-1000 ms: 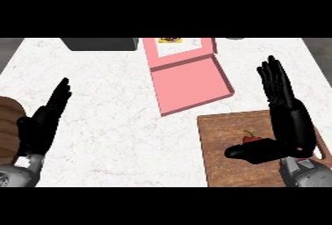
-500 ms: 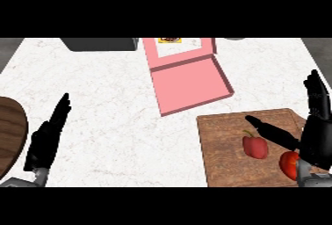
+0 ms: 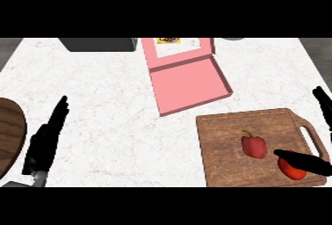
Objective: Pick the bell pepper from the cutting board and place it in the cardboard box
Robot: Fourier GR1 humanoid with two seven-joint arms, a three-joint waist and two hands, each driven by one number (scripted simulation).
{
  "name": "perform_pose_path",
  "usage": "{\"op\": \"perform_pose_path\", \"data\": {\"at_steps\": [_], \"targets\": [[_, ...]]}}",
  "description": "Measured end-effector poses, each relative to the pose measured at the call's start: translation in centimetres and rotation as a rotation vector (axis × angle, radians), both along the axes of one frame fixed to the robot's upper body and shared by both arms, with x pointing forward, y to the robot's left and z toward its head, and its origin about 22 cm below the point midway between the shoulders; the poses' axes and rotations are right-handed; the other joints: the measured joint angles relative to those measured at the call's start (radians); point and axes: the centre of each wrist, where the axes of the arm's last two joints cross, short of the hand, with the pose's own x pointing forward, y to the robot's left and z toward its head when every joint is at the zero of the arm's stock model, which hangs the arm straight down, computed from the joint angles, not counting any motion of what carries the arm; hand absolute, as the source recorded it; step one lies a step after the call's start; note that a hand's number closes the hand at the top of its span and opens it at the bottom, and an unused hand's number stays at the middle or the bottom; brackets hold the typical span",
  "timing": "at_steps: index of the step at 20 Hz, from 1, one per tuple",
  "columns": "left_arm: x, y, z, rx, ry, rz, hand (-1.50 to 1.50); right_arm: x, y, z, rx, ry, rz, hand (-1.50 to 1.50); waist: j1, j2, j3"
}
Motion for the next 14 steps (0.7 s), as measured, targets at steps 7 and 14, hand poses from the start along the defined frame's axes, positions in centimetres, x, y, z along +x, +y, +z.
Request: {"op": "perform_pose_path", "data": {"at_steps": [7,14], "targets": [[0.3,-0.2,0.7,0.000,-0.004,-0.014,0.00,-1.5,1.7,3.2,-0.219,0.388,0.010,-1.50,0.012,0.002,0.000],[0.5,-0.1,0.0,-0.006,0.000,-0.018,0.00,-1.4,6.8,4.5,-0.274,0.574,-0.028,-1.50,0.023,0.005,0.003]]}}
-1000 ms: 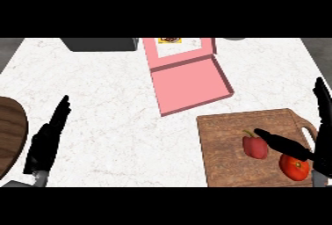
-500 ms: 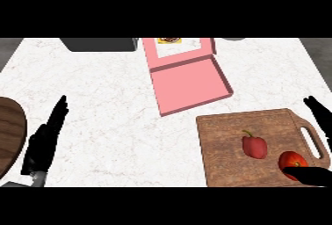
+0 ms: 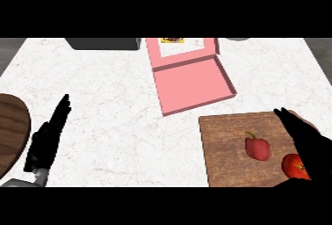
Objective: Pick the bell pepper from the cutting board and place it in the cardboard box
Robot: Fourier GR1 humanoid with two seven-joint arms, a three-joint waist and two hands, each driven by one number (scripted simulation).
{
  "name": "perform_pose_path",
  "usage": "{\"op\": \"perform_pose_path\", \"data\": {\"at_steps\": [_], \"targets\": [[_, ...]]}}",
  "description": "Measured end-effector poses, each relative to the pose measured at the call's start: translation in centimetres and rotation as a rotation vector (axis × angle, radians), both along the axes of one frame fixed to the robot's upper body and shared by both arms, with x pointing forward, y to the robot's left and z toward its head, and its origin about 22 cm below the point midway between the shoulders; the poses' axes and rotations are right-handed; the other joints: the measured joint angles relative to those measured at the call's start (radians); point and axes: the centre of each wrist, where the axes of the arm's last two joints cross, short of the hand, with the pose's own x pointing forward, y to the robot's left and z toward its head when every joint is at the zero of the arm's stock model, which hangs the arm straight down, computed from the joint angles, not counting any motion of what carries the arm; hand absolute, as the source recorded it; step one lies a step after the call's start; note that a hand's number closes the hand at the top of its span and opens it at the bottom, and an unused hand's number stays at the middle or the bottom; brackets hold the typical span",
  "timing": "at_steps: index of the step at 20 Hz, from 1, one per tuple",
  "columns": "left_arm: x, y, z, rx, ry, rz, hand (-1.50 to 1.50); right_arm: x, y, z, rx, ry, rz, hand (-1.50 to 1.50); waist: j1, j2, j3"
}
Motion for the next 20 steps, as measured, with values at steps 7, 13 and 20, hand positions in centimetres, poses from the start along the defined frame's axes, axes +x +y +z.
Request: {"op": "perform_pose_path", "data": {"at_steps": [7,13,20], "targets": [[0.3,-0.1,0.4,0.000,-0.002,0.000,0.00,-0.2,2.9,-1.5,-0.036,0.030,-0.054,-1.50,-0.006,-0.001,0.002],[0.3,-0.4,0.6,-0.001,-0.003,0.002,0.00,1.1,3.0,-2.7,-0.061,0.068,-0.090,-1.50,-0.005,-0.001,0.002],[0.5,-0.3,0.0,0.003,-0.001,0.001,0.00,1.5,3.1,-3.5,-0.064,0.075,-0.105,-1.50,-0.007,-0.001,0.002]]}}
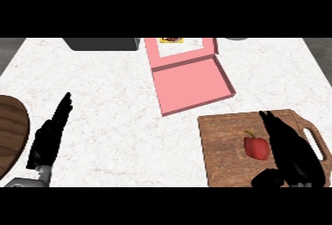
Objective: Pick the bell pepper from the cutting board and place it in the cardboard box
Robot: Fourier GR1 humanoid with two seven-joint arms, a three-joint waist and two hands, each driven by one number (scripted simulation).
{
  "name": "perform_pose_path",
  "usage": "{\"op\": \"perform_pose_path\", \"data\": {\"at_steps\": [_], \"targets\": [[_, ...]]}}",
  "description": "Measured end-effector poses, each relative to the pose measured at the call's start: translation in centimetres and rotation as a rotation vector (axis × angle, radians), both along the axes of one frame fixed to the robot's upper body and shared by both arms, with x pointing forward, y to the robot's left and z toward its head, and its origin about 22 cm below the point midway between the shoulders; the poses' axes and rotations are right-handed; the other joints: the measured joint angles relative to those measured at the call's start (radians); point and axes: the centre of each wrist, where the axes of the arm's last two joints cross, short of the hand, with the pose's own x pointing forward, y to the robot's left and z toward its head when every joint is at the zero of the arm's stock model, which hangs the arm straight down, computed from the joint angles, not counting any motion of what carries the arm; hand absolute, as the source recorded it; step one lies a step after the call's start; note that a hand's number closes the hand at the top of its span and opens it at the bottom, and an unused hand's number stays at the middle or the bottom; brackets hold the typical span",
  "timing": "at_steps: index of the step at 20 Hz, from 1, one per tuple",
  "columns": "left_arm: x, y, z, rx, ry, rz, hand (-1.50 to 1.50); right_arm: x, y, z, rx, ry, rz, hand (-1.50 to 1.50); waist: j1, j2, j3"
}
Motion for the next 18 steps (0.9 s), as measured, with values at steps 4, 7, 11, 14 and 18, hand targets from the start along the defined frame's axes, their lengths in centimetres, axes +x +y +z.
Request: {"op": "perform_pose_path", "data": {"at_steps": [4,7,11,14,18], "targets": [[-0.2,-0.2,0.3,-0.002,-0.005,0.003,0.00,-0.3,0.3,-0.5,-0.004,-0.002,0.001,-1.50,0.000,0.000,0.000],[-0.3,0.3,0.4,0.000,-0.001,0.003,0.00,0.2,-0.2,-1.7,-0.006,-0.001,-0.003,-1.50,0.000,0.000,0.000],[-0.6,-0.2,0.4,-0.003,0.003,0.002,0.00,0.5,0.2,-2.1,-0.007,0.000,-0.005,-1.50,0.001,0.000,0.000],[-0.3,-0.2,0.4,-0.003,-0.002,0.004,0.00,0.5,-0.5,-2.2,-0.006,0.001,-0.008,-1.50,0.000,0.000,0.000],[-0.4,0.0,0.1,-0.003,0.000,0.007,0.00,0.2,-0.2,-2.3,-0.001,0.002,-0.010,-1.50,0.000,0.000,0.000]]}}
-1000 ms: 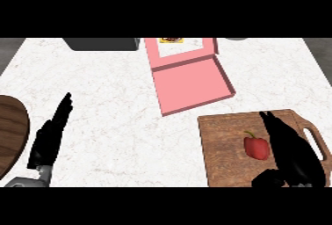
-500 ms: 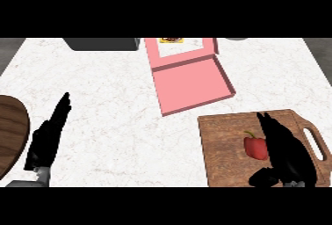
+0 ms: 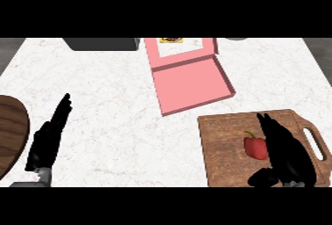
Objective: Pick the bell pepper from the cutting board and place it in the cardboard box
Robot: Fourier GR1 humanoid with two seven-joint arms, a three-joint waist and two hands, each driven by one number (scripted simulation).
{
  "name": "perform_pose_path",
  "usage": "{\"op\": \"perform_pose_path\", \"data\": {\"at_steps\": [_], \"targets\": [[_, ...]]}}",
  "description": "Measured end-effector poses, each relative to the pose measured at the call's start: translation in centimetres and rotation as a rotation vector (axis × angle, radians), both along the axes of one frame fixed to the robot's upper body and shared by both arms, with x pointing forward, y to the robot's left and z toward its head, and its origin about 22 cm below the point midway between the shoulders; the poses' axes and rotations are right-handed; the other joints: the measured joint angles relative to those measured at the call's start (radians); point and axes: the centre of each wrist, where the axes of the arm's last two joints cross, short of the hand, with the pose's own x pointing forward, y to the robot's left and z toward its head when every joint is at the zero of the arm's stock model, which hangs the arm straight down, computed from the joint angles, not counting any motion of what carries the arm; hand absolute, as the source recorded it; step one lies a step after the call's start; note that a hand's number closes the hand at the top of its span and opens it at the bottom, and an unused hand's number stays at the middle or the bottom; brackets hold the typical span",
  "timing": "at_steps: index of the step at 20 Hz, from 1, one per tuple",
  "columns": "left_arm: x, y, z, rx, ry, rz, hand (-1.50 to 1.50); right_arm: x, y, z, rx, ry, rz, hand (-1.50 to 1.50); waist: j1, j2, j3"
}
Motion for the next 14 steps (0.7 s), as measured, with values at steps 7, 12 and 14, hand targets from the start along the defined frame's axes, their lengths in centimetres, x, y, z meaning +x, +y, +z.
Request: {"op": "perform_pose_path", "data": {"at_steps": [7,12,14], "targets": [[-0.6,0.3,-0.3,-0.008,0.004,-0.008,0.00,1.1,-0.9,-2.2,-0.019,0.037,0.009,-1.50,0.002,0.000,0.000],[-0.4,0.1,0.2,0.001,-0.001,-0.008,0.00,1.2,-1.1,-3.5,0.008,0.044,0.017,1.50,0.000,-0.002,-0.003],[-0.3,-0.1,0.2,0.002,0.001,-0.007,0.00,1.3,-0.9,-3.1,-0.017,0.020,0.031,1.50,0.000,-0.002,-0.003]]}}
